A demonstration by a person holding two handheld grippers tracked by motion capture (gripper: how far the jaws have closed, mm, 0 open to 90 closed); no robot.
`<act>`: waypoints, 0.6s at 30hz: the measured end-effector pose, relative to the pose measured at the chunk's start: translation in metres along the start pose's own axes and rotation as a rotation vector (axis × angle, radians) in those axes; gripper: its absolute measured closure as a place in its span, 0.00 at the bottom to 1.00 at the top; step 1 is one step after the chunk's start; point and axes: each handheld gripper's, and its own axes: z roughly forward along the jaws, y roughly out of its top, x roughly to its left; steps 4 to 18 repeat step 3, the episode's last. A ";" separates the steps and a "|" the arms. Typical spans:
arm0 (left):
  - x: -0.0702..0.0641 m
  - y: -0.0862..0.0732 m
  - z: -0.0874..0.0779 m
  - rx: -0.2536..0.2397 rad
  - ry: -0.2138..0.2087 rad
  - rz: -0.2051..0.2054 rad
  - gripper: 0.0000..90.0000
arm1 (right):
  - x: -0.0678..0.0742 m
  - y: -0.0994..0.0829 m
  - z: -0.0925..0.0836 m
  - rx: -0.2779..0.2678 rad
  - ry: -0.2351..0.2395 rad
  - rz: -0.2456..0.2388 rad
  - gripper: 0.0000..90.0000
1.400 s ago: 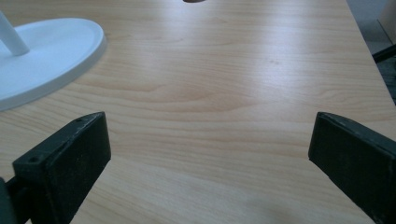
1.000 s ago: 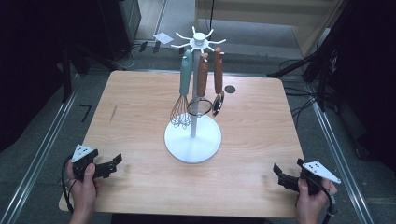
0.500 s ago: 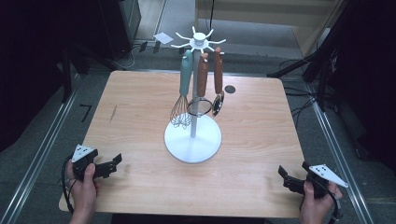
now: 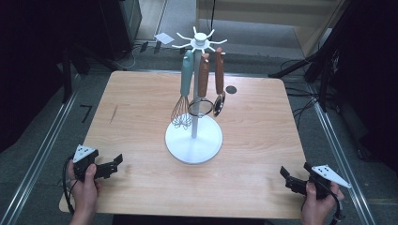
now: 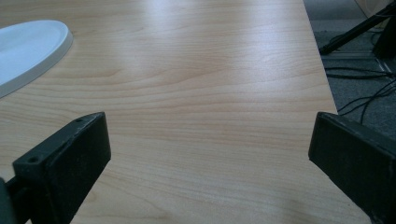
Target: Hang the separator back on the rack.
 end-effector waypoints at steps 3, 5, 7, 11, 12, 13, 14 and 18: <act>0.001 0.000 -0.001 -0.004 0.002 -0.007 0.00 | 0.001 0.000 0.001 0.004 -0.006 -0.014 0.00; 0.001 0.000 -0.001 -0.004 0.002 -0.007 0.00 | 0.001 0.000 0.001 0.004 -0.006 -0.014 0.00; 0.001 0.000 -0.001 -0.004 0.002 -0.007 0.00 | 0.001 0.000 0.001 0.004 -0.006 -0.014 0.00; 0.001 0.000 -0.001 -0.004 0.002 -0.007 0.00 | 0.001 0.000 0.001 0.004 -0.006 -0.014 0.00; 0.001 0.000 -0.001 -0.004 0.002 -0.007 0.00 | 0.001 0.000 0.001 0.004 -0.006 -0.014 0.00; 0.001 0.000 -0.001 -0.004 0.002 -0.007 0.00 | 0.001 0.000 0.001 0.004 -0.006 -0.014 0.00; 0.001 0.000 -0.001 -0.004 0.002 -0.007 0.00 | 0.001 0.000 0.001 0.004 -0.006 -0.014 0.00; 0.001 0.000 -0.001 -0.004 0.002 -0.007 0.00 | 0.001 0.000 0.001 0.004 -0.006 -0.014 0.00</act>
